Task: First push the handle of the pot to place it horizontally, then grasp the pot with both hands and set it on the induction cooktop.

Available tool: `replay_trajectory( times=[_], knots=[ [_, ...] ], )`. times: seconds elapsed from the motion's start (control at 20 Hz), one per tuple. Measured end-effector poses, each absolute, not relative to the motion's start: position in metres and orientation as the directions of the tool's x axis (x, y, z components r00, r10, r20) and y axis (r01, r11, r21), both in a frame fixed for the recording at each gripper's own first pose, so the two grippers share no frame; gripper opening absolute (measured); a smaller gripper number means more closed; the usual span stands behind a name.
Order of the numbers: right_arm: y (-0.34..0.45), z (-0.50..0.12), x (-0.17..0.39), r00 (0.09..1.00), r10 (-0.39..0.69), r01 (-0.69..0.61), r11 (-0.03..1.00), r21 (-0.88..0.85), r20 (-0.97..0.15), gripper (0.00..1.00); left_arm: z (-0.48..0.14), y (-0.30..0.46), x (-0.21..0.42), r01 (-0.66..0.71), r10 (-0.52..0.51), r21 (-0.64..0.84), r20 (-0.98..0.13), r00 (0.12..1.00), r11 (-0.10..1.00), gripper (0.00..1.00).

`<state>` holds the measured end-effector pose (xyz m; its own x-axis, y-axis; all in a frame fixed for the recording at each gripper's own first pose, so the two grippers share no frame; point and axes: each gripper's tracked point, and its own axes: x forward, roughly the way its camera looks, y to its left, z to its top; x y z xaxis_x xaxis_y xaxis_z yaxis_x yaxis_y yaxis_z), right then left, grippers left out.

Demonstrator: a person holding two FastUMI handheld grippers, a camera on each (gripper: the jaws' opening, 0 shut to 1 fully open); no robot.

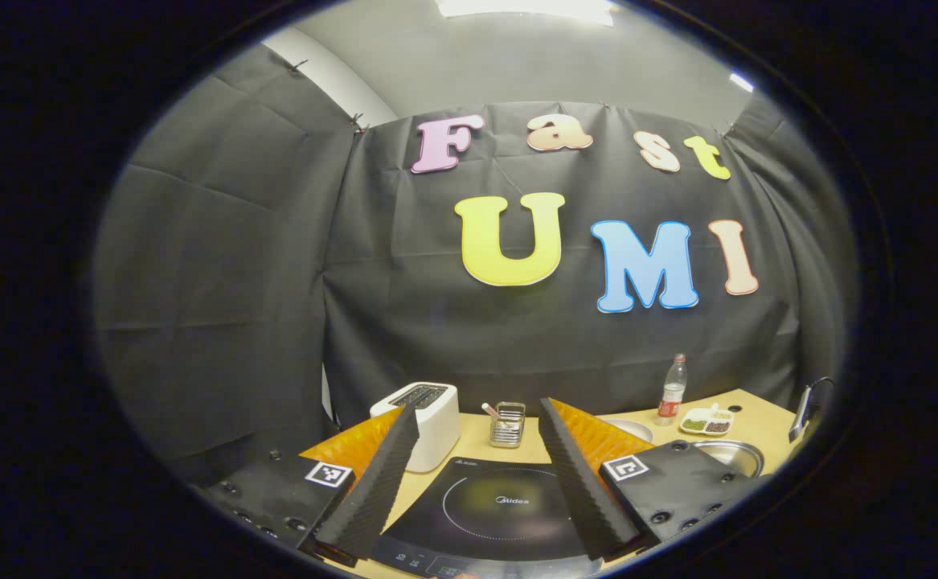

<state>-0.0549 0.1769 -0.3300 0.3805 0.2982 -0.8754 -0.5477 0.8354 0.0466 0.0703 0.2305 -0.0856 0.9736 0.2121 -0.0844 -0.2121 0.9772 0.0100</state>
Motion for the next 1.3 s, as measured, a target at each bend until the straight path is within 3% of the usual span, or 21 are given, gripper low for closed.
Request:
replay_trajectory(
  times=[0.1,0.15,0.2,0.25,0.7,0.75,0.8,0.85,0.95,1.0,1.05,1.1,1.15,1.2,1.3],
  knots=[
    [0.169,-0.332,-0.052,0.385,0.272,-0.523,0.852,0.035,-0.882,0.02,-0.088,0.230,0.073,-0.207,0.206,0.003,-0.088,0.975,0.978,0.98],
    [0.165,-0.333,-0.051,0.385,0.262,-0.514,0.857,0.030,-0.885,0.02,-0.089,0.229,0.075,-0.205,0.204,-0.005,-0.093,0.975,0.979,0.90],
    [0.163,-0.334,-0.052,0.382,0.259,-0.505,0.862,0.035,-0.887,0.02,-0.092,0.226,0.077,-0.202,0.200,-0.017,-0.102,0.975,0.979,0.90],
    [0.162,-0.334,-0.051,0.381,0.258,-0.499,0.866,0.037,-0.888,0.01,-0.093,0.223,0.080,-0.199,0.195,-0.027,-0.109,0.975,0.980,0.98],
    [0.125,-0.340,-0.037,0.391,0.233,-0.457,0.889,0.032,-0.890,0.01,-0.095,0.171,0.099,-0.158,0.153,-0.026,-0.140,0.978,0.987,0.98],
    [0.119,-0.341,-0.033,0.394,0.229,-0.443,0.896,0.034,-0.890,0.01,-0.094,0.165,0.102,-0.151,0.147,-0.018,-0.141,0.979,0.988,0.90],
    [0.112,-0.341,-0.030,0.398,0.224,-0.433,0.901,0.033,-0.890,0.01,-0.094,0.157,0.103,-0.143,0.140,-0.010,-0.140,0.980,0.990,0.90],
    [0.106,-0.342,-0.027,0.401,0.219,-0.425,0.905,0.032,-0.890,0.01,-0.091,0.150,0.106,-0.135,0.133,-0.006,-0.137,0.982,0.991,0.98],
    [0.094,-0.342,-0.022,0.406,0.209,-0.411,0.911,0.027,-0.890,0.01,-0.086,0.136,0.107,-0.119,0.119,0.002,-0.130,0.984,0.993,0.98],
    [0.088,-0.343,-0.019,0.409,0.206,-0.404,0.914,0.026,-0.889,0.01,-0.087,0.130,0.109,-0.114,0.114,0.007,-0.131,0.985,0.993,0.90],
    [0.083,-0.343,-0.016,0.412,0.204,-0.398,0.917,0.026,-0.888,0.01,-0.086,0.124,0.110,-0.109,0.110,0.008,-0.132,0.985,0.994,0.90],
    [0.078,-0.343,-0.014,0.416,0.200,-0.394,0.919,0.023,-0.887,0.01,-0.087,0.118,0.111,-0.105,0.105,0.008,-0.135,0.985,0.994,0.98],
    [0.072,-0.343,-0.011,0.421,0.193,-0.389,0.921,0.016,-0.887,0.01,-0.088,0.113,0.111,-0.102,0.102,0.009,-0.139,0.985,0.995,0.98],
    [0.064,-0.345,-0.008,0.423,0.182,-0.384,0.923,0.006,-0.888,0.01,-0.090,0.108,0.111,-0.100,0.100,0.011,-0.145,0.984,0.995,0.90],
    [0.048,-0.348,0.000,0.427,0.163,-0.368,0.930,-0.006,-0.889,0.01,-0.091,0.099,0.111,-0.096,0.098,0.018,-0.151,0.984,0.995,0.90]
  ],
)
